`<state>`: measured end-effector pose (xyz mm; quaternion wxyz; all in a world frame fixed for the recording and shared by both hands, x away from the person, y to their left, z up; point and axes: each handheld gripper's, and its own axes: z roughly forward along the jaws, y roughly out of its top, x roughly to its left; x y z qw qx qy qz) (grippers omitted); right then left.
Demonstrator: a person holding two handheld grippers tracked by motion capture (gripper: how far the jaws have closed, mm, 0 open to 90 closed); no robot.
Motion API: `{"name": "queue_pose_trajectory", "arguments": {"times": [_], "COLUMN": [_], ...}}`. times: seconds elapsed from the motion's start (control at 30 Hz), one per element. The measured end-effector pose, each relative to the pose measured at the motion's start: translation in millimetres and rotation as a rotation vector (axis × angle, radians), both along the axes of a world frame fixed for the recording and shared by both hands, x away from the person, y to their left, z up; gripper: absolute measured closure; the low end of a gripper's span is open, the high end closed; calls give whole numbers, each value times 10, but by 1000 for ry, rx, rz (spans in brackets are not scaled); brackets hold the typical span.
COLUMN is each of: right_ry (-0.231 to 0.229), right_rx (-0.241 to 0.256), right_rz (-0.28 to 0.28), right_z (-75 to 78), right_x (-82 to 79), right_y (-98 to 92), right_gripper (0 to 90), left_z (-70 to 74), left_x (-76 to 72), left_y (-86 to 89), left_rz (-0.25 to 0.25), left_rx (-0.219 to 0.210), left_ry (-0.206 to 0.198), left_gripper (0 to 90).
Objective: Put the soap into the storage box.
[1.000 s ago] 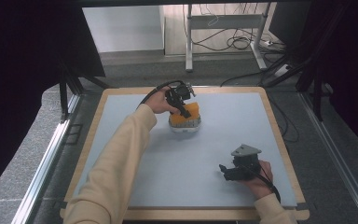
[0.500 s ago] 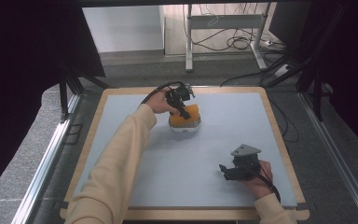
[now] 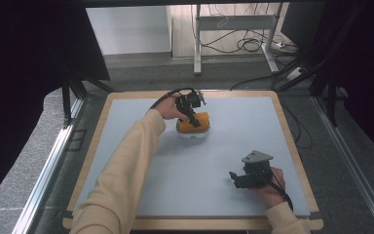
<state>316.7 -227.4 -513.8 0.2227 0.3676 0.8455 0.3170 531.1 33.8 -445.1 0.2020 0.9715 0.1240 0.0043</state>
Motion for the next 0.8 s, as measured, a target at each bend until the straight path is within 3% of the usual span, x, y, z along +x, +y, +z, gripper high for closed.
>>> {"name": "queue_pose_trajectory", "arguments": {"times": [0.2, 0.4, 0.63, 0.8], "right_ry": [3, 3, 1, 0], "right_rx": [1, 2, 5, 10], "right_rz": [-2, 2, 7, 3], "right_z": [-6, -3, 1, 7], "right_x": [4, 2, 1, 3], "right_y": [4, 5, 16, 4], "right_gripper": [106, 106, 106, 106], "left_z": [-25, -12, 47, 47], "left_x": [18, 15, 24, 34], "left_y": [13, 18, 45, 48], "left_rz": [2, 18, 58, 68], "left_rx": [3, 9, -30, -18], "left_ry": [-11, -68, -120, -155], "left_gripper": [616, 583, 487, 447]}}
